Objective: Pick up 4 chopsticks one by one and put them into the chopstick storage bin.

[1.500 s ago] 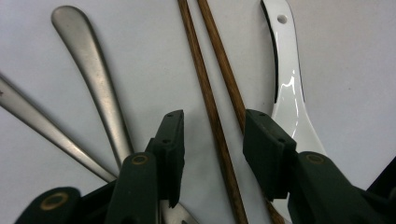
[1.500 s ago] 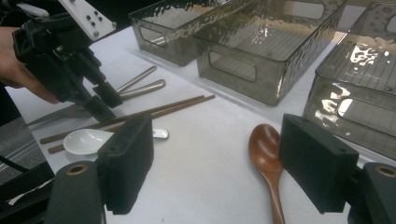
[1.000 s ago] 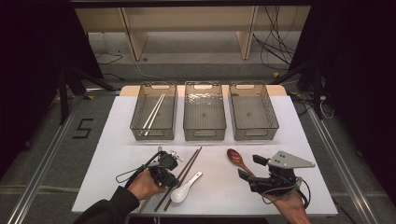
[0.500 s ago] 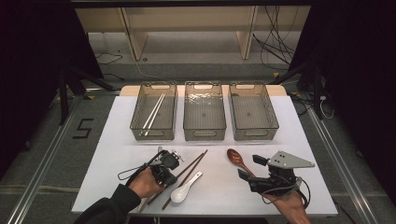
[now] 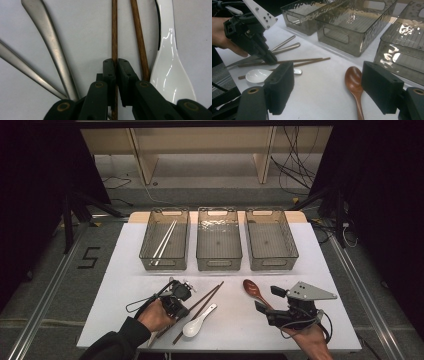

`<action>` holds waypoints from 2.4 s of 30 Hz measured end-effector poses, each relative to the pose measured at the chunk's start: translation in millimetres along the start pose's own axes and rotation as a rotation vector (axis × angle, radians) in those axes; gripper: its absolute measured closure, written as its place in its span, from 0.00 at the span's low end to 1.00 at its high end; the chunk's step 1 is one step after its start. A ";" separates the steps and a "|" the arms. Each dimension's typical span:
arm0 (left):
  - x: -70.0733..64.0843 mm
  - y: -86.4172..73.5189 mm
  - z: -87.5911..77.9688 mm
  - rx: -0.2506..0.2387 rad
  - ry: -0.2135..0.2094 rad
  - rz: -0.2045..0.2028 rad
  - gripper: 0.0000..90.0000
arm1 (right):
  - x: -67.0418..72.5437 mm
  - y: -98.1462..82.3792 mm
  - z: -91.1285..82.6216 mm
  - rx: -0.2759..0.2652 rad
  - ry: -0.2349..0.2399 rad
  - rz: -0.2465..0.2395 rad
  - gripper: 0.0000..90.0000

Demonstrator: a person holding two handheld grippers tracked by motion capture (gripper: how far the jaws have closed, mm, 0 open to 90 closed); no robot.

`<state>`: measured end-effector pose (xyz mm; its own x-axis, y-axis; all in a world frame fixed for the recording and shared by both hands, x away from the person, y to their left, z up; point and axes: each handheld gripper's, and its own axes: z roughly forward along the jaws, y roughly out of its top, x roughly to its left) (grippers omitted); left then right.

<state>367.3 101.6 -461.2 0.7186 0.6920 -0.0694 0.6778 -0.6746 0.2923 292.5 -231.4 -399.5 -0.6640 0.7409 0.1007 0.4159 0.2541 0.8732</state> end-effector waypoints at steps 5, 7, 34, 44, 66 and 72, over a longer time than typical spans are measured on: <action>4.5 0.8 -5.4 -0.039 -0.035 -0.029 0.94 | -0.2 0.0 -0.2 -0.001 0.000 0.000 0.31; 5.5 1.3 -9.0 -0.052 -0.042 -0.033 0.94 | -0.1 0.1 -0.3 -0.001 0.001 0.000 0.31; 8.9 9.5 -48.6 -0.255 -0.128 -0.044 0.94 | 0.0 0.0 0.1 0.000 0.001 0.000 0.31; 27.0 13.8 -72.9 -0.355 -0.118 -0.087 0.94 | -0.7 -0.1 0.3 0.000 0.001 0.002 0.31; 107.7 36.8 -125.0 -0.509 0.057 -0.176 0.94 | -2.8 -0.9 0.2 -0.003 0.002 0.012 0.31; 134.7 49.1 -127.4 -0.521 0.106 -0.214 0.94 | -3.2 -1.0 0.1 -0.004 0.002 0.012 0.31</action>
<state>477.6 194.5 -334.7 0.5361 0.8393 -0.0910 0.6212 -0.3192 0.7157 294.3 -233.9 -400.7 -0.6602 0.7427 0.1123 0.4215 0.2426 0.8738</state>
